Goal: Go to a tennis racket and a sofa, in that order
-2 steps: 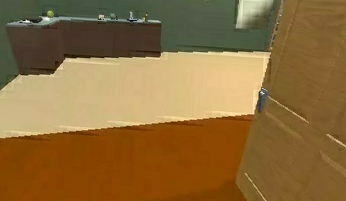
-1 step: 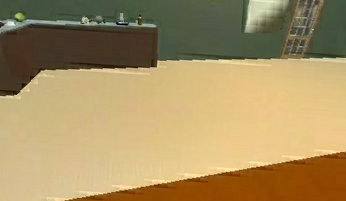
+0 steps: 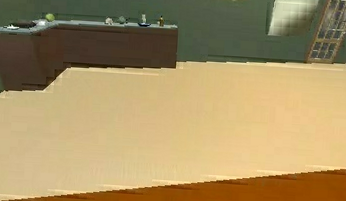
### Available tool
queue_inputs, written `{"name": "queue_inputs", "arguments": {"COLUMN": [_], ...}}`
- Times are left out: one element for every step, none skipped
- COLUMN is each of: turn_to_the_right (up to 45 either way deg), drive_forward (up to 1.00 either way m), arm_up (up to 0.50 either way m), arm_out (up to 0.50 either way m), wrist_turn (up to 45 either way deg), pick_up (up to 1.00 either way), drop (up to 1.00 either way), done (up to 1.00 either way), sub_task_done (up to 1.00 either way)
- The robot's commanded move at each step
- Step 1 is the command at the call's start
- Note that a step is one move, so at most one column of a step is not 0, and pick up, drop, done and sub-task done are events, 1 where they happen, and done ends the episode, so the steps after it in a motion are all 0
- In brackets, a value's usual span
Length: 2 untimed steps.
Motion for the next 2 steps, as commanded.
{"name": "queue_inputs", "arguments": {"turn_to_the_right": [0.0,30.0], "drive_forward": [0.50,0.00], "arm_up": [0.00,0.00], "arm_out": [0.00,0.00], "wrist_turn": [0.0,0.0], "pick_up": [0.00,0.00], "drop": [0.00,0.00], "done": [0.00,0.00], "sub_task_done": [0.00,0.00]}}
